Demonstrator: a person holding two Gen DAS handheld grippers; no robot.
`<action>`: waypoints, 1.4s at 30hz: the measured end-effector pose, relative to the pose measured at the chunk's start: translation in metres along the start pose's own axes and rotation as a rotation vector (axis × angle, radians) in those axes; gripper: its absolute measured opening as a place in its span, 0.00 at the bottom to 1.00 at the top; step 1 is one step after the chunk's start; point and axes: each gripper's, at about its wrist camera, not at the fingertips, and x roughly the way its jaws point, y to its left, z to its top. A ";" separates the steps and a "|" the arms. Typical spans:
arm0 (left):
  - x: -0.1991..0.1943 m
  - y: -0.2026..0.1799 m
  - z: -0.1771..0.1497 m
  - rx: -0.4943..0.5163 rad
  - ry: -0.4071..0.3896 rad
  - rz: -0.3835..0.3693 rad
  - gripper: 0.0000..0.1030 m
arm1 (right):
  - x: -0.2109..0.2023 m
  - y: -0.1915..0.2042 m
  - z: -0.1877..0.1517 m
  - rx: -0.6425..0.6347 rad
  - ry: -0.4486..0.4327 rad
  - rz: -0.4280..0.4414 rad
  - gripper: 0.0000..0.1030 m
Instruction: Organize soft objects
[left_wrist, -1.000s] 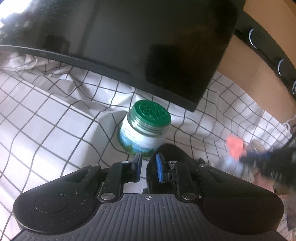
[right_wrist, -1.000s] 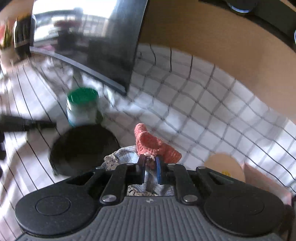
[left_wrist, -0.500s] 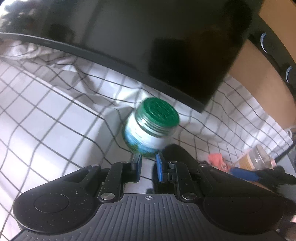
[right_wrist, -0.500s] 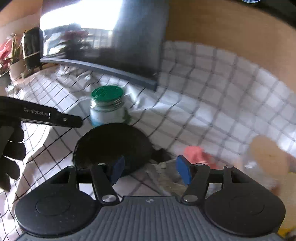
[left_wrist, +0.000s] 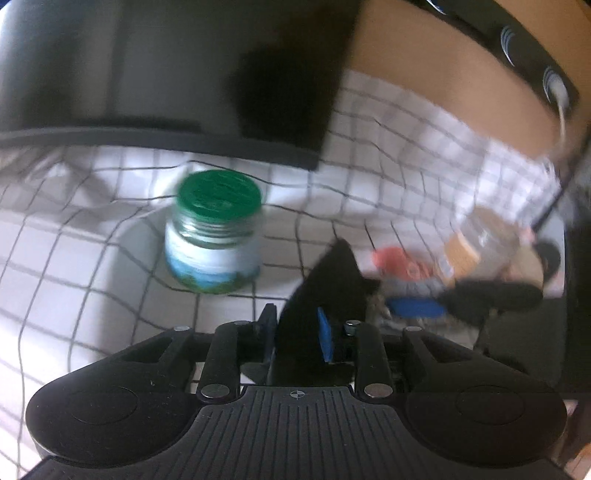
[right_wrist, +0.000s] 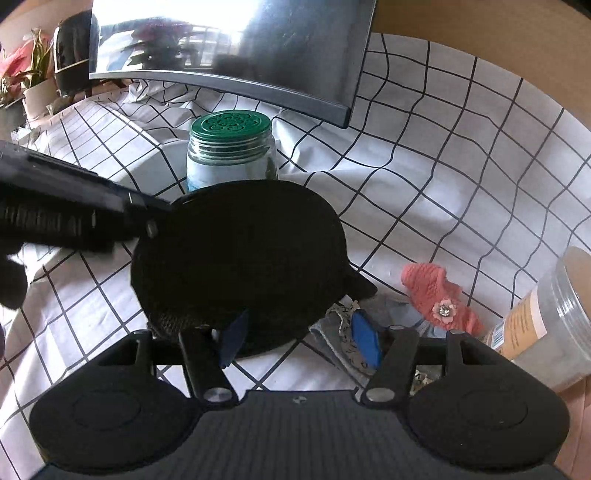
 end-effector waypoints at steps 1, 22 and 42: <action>0.004 -0.003 0.000 0.018 0.012 0.015 0.28 | 0.000 -0.001 -0.001 -0.002 -0.001 0.004 0.60; 0.009 0.018 -0.006 -0.286 0.004 -0.061 0.23 | -0.056 -0.033 -0.027 0.088 -0.102 -0.041 0.73; -0.037 0.024 -0.028 -0.273 -0.068 0.104 0.23 | -0.041 -0.016 -0.017 0.100 -0.132 -0.033 0.78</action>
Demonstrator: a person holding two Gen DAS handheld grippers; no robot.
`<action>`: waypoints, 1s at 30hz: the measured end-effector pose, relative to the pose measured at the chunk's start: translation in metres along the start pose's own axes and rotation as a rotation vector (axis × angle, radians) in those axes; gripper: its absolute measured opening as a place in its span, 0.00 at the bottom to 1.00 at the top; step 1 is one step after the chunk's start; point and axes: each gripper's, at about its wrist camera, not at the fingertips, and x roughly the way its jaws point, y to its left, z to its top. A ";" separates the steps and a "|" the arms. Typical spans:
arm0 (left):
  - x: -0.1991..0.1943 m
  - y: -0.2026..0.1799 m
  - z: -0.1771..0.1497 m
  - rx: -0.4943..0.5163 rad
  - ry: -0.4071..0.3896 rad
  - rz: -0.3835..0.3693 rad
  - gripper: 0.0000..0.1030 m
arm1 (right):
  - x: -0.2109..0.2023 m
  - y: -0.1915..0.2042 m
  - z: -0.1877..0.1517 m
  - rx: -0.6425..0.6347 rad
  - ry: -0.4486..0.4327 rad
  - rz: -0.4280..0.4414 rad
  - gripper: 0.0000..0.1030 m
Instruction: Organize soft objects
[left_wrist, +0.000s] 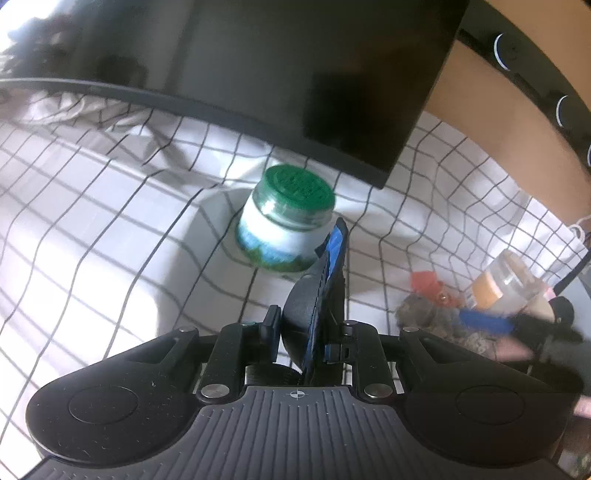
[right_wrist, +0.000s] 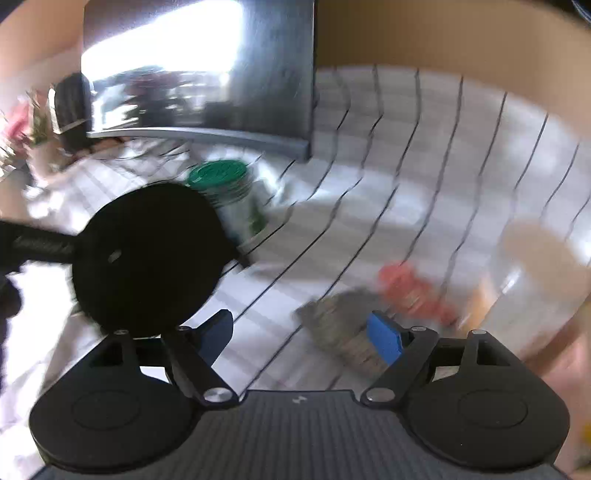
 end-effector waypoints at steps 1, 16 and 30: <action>0.000 0.001 -0.002 -0.005 0.002 0.004 0.23 | 0.006 -0.001 0.002 -0.010 0.008 -0.021 0.78; 0.000 0.008 -0.009 -0.008 0.017 0.053 0.23 | 0.014 0.003 -0.015 0.001 0.116 0.219 0.79; 0.008 -0.016 -0.012 0.096 0.037 0.125 0.23 | 0.041 -0.005 0.006 0.114 0.083 -0.115 0.85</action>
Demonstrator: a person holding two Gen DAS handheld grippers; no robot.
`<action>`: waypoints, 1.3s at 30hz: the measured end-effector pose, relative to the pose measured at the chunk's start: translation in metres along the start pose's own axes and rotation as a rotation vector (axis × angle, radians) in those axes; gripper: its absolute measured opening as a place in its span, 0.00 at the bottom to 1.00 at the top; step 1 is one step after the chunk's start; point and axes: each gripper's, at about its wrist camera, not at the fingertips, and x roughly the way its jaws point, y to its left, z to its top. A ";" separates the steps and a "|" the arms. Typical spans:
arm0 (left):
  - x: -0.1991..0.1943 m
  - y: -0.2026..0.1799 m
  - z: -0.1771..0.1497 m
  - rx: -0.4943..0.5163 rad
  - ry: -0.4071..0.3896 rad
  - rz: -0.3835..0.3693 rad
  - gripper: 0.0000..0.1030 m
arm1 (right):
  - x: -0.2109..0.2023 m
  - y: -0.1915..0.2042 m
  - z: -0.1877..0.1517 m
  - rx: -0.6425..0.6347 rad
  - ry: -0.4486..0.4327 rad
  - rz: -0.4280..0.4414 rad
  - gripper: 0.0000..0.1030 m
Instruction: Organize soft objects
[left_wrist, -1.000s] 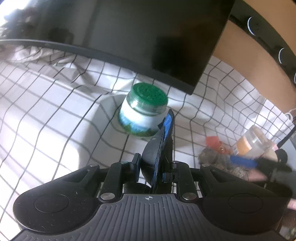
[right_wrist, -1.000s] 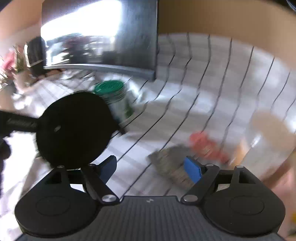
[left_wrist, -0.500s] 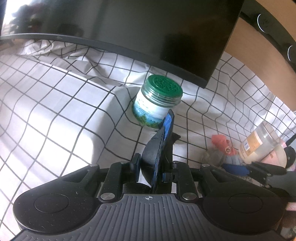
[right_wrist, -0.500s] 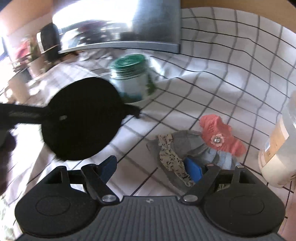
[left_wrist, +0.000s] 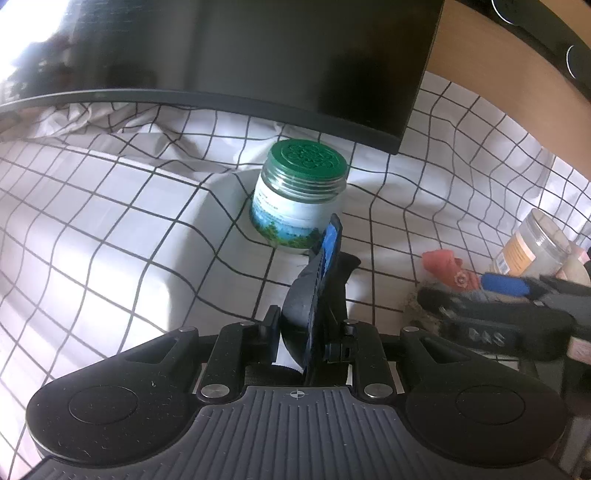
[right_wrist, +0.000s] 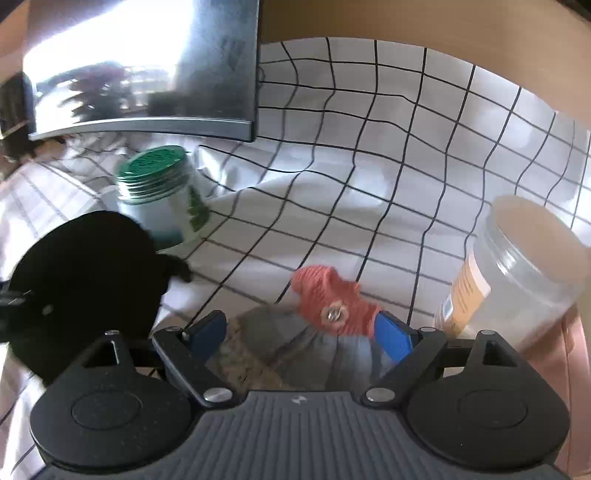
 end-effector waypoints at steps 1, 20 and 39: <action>0.000 0.000 0.000 0.002 0.000 0.000 0.23 | 0.003 0.000 0.001 0.007 0.010 -0.003 0.85; 0.000 -0.006 0.003 0.005 -0.016 -0.046 0.23 | -0.011 -0.002 0.006 -0.086 0.049 0.091 0.22; -0.040 -0.109 0.156 0.203 -0.370 -0.098 0.23 | -0.187 -0.123 0.103 -0.067 -0.357 -0.092 0.21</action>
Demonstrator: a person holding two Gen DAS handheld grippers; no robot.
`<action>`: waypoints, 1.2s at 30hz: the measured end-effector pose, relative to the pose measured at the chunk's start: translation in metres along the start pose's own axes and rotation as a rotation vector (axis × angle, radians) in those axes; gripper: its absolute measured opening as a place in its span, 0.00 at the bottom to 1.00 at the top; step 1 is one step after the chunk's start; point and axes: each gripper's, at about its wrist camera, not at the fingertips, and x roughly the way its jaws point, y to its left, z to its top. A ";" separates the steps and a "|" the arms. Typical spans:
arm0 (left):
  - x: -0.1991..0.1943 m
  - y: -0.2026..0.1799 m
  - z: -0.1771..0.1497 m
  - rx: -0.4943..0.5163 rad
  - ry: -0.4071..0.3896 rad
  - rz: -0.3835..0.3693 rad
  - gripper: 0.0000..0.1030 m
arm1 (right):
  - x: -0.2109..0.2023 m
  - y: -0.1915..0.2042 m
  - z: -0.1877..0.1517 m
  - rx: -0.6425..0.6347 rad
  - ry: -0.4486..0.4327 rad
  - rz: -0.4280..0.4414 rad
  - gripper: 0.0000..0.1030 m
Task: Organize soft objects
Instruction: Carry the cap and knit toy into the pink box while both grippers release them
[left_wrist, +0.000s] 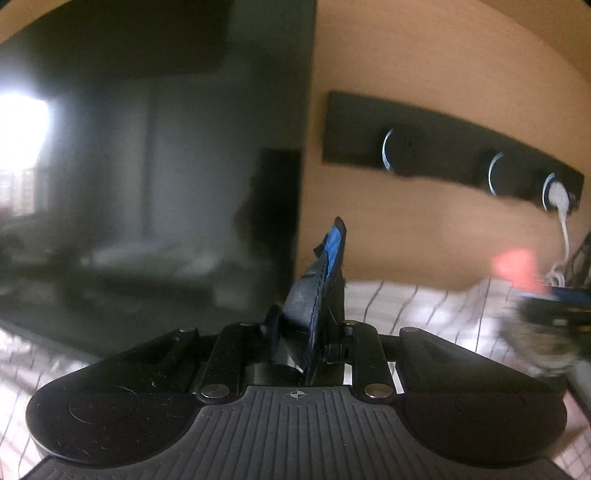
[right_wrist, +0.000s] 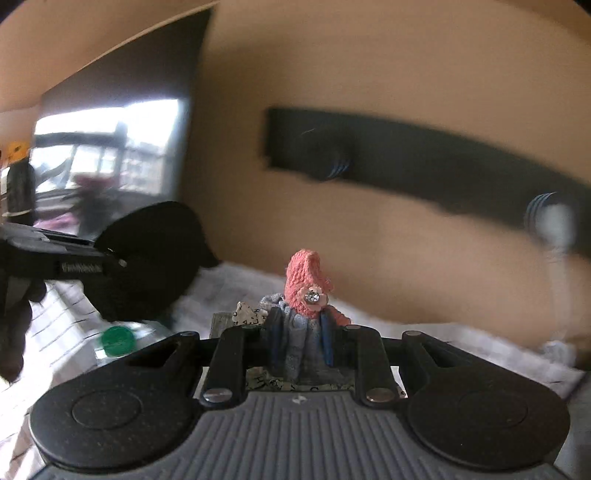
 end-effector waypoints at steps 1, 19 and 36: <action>0.005 -0.004 0.005 0.000 -0.005 -0.003 0.23 | -0.007 -0.015 0.000 0.008 -0.004 -0.034 0.21; 0.094 -0.184 -0.058 -0.151 0.409 -0.595 0.24 | -0.050 -0.134 -0.059 0.129 0.110 -0.231 0.22; 0.093 -0.214 -0.071 0.087 0.392 -0.468 0.28 | 0.047 -0.104 -0.157 0.043 0.352 -0.127 0.22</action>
